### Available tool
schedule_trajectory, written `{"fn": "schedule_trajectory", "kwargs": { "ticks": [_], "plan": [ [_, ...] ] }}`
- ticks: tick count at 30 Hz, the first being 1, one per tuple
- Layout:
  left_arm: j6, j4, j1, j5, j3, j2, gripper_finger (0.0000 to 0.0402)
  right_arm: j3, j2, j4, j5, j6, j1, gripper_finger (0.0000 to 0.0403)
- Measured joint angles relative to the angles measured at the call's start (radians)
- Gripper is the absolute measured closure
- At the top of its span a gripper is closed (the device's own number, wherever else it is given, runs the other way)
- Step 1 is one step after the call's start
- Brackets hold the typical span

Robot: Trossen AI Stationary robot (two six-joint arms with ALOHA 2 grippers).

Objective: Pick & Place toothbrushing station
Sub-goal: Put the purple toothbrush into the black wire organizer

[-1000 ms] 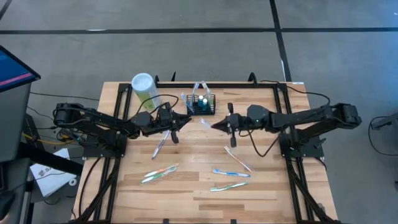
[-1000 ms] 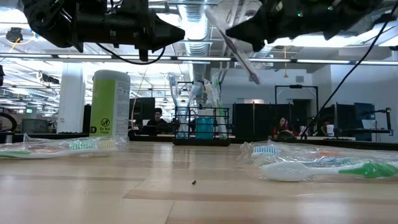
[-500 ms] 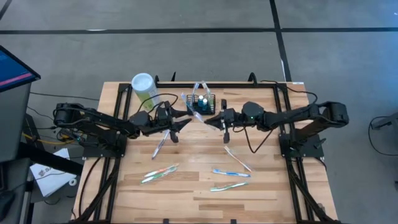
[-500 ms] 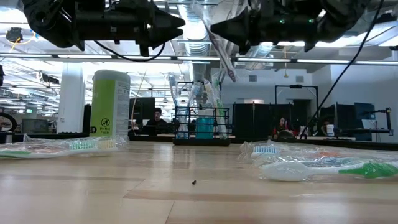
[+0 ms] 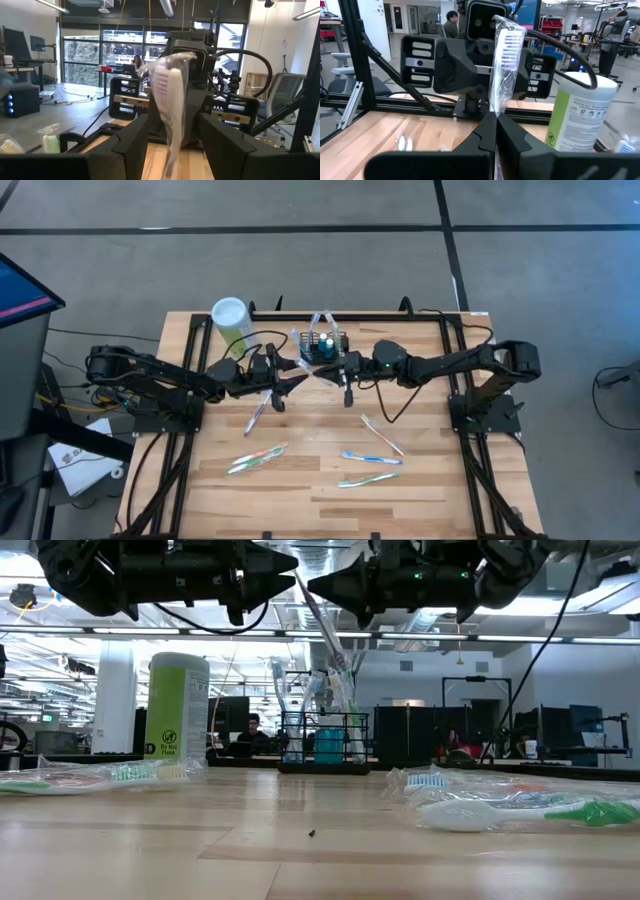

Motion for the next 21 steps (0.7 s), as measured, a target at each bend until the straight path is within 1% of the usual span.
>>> {"fn": "schedule_trajectory", "kwargs": {
  "ticks": [5,8,12,16,17,21],
  "plan": [
    [0.0,0.002,0.0,0.0,0.0,0.0,0.0241,0.03,0.028,0.004,-0.002,0.0,0.0,0.0403],
    [0.0,0.002,0.0,0.0,0.0,0.0,0.0258,0.04,0.044,-0.004,-0.01,0.0,0.0,0.0403],
    [0.0,0.001,0.0,0.0,0.0,0.0,0.0303,0.043,0.045,-0.002,-0.012,0.001,-0.006,0.0403],
    [0.009,-0.001,0.0,-0.001,0.0,0.0,0.0373,0.043,0.045,-0.001,-0.011,0.005,-0.011,0.0403],
    [0.022,-0.002,0.0,0.0,0.0,0.0,0.0385,0.043,0.045,0.0,-0.012,0.005,-0.012,0.0403],
    [0.024,-0.003,0.0,-0.001,0.0,0.0,0.0387,0.043,0.045,-0.001,-0.013,0.006,-0.018,0.0403]
  ]
}}
